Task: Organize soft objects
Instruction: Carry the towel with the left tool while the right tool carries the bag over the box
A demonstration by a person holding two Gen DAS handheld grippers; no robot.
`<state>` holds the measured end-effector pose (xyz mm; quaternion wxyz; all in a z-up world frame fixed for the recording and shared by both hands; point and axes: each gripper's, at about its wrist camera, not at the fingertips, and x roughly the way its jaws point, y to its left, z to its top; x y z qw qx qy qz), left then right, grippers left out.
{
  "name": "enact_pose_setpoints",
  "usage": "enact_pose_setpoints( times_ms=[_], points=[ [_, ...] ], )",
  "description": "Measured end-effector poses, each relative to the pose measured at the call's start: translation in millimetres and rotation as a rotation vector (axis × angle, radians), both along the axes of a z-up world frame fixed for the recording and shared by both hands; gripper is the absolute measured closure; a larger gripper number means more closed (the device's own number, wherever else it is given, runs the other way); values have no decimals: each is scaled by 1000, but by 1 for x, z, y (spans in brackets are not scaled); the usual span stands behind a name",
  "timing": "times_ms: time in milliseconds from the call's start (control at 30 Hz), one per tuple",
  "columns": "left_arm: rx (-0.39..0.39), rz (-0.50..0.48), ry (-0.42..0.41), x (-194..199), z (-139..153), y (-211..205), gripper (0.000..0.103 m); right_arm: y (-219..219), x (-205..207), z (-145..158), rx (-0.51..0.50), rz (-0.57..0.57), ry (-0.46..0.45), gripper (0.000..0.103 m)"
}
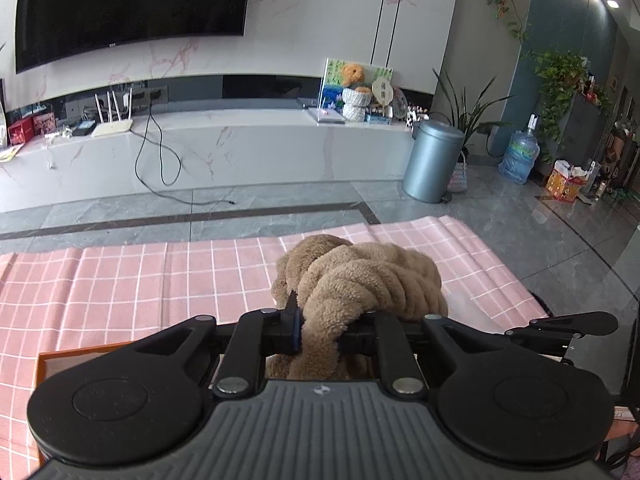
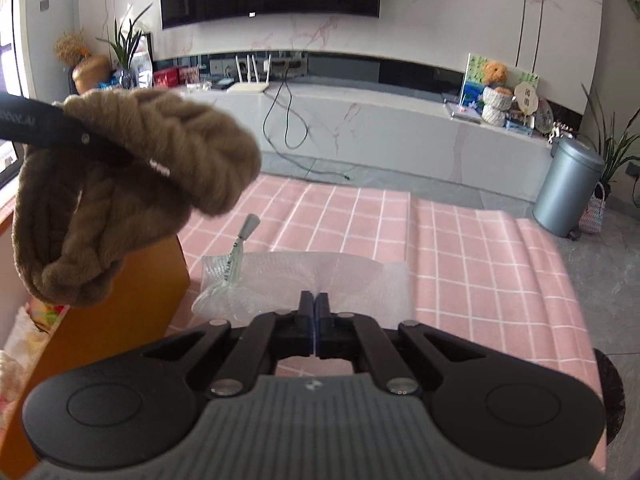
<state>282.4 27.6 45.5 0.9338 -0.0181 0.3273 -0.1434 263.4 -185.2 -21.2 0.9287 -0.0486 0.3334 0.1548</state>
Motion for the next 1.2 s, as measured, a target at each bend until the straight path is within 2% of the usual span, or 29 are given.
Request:
enact_pose_setpoints(
  times_ms=[300, 433, 567, 767, 900, 1200],
  points=[
    [20, 52, -96, -51, 50, 18, 87, 7, -53, 66, 71, 79, -123, 103],
    [43, 113, -102, -63, 58, 39, 87, 34, -71, 87, 73, 162, -171, 103],
    [74, 177, -70, -68, 53, 60, 87, 66, -78, 95, 42, 259, -197, 103],
    [97, 247, 24, -71, 20, 91, 87, 116, -70, 82, -30, 382, -157, 103],
    [139, 284, 86, -71, -7, 104, 87, 142, -52, 62, -55, 413, -105, 103],
    [225, 294, 146, -68, -49, 105, 87, 188, -22, 7, -160, 501, -15, 103]
  ],
)
